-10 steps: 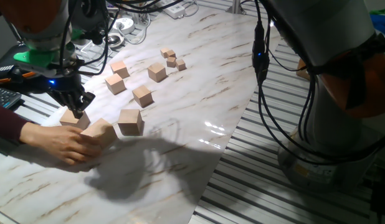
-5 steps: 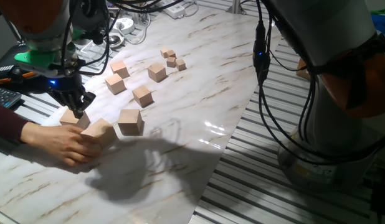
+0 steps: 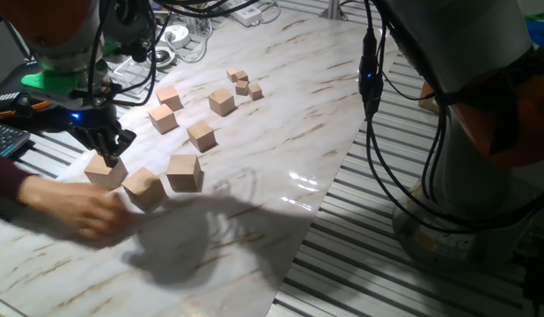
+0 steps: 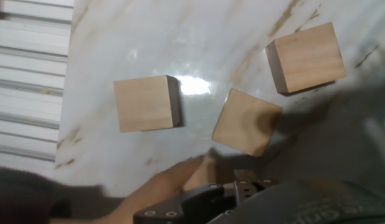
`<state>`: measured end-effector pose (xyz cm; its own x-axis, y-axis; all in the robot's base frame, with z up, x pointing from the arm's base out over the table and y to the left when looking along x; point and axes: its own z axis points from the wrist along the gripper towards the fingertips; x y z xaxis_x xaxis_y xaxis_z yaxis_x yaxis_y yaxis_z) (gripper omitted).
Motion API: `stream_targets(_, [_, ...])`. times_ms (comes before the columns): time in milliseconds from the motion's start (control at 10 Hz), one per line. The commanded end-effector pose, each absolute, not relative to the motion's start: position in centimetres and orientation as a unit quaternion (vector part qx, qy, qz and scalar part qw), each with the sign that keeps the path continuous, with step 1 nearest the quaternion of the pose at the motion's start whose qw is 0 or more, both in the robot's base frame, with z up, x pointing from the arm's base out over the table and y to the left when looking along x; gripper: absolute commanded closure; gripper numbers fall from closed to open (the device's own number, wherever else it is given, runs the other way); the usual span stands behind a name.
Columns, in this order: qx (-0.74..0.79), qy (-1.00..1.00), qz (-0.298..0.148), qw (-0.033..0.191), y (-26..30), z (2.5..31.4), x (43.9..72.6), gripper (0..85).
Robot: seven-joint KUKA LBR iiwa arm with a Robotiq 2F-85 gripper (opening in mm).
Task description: Stack the blocks into a cross shape
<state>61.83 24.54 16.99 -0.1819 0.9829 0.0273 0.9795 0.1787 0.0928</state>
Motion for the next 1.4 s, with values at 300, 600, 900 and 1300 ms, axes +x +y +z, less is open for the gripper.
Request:
stream_targets(300, [0.645, 0.762, 0.047, 0.026, 24.54, 17.02, 61.80, 85.0])
stream_targets(600, [0.646, 0.762, 0.045, 0.023, 24.79, 16.95, 61.84, 85.0])
stream_targets(900, [0.644, 0.763, 0.044, 0.026, 24.75, 17.05, 61.75, 85.0])
stream_targets(1300, [0.634, 0.771, 0.051, 0.036, 24.91, 17.12, 61.55, 85.0])
